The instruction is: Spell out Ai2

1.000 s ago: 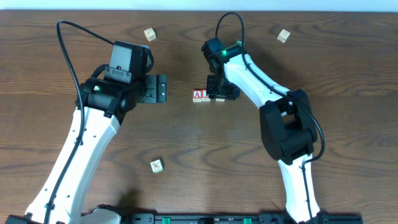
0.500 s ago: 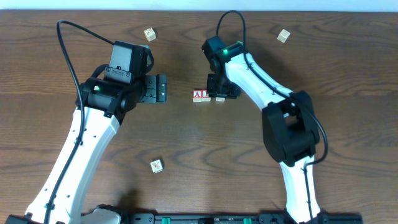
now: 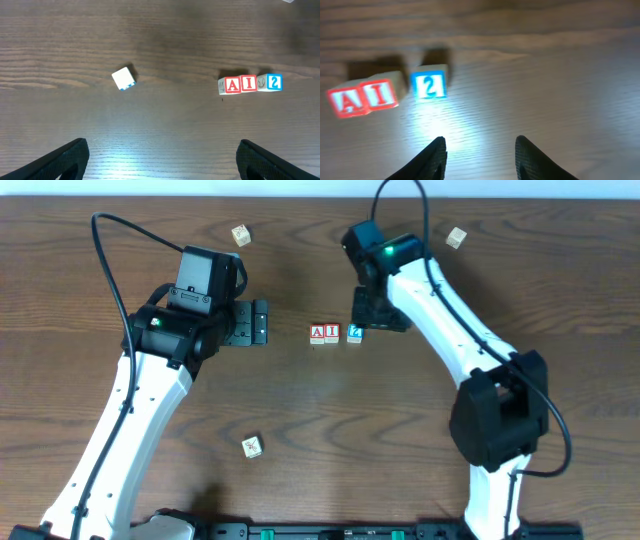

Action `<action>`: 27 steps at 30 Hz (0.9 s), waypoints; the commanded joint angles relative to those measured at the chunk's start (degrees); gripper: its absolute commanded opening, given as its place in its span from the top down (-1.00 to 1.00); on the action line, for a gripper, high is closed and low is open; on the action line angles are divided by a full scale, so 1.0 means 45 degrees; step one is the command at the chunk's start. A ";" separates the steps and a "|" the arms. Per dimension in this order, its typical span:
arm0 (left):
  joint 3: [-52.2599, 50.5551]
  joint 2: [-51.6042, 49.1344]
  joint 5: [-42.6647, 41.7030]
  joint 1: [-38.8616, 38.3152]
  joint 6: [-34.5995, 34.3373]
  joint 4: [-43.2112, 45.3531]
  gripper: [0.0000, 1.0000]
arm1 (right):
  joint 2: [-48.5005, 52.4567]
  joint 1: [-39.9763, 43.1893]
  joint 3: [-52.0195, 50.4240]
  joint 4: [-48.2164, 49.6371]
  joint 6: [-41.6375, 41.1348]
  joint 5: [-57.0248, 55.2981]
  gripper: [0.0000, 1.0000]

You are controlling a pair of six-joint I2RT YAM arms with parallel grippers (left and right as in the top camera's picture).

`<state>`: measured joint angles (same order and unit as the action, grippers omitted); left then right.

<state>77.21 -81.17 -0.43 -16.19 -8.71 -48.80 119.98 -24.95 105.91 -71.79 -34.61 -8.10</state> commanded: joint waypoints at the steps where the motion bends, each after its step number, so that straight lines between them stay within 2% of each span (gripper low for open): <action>1: 0.0214 0.0063 0.0185 0.0005 0.0219 -0.0063 -0.91 | -0.0185 0.0471 -0.0554 0.0136 -0.0306 -0.0481 0.15; 9: 0.0214 0.0063 0.0199 0.0010 0.0219 -0.0078 -0.91 | -0.0189 0.0389 -0.3167 0.2977 0.0039 0.0568 0.13; 13: 0.0214 0.0063 0.0199 0.0010 0.0219 -0.0083 -0.91 | -0.0189 0.0369 -0.3764 0.4303 0.0194 0.0549 0.03; 27: 0.0214 0.0063 0.0219 0.0010 0.0219 -0.0092 -0.91 | -0.0180 0.0457 -0.3827 0.5202 0.0233 0.0797 0.03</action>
<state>77.21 -81.17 -0.40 -16.19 -8.69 -49.06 119.83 -22.98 89.12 -48.51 -34.04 -4.29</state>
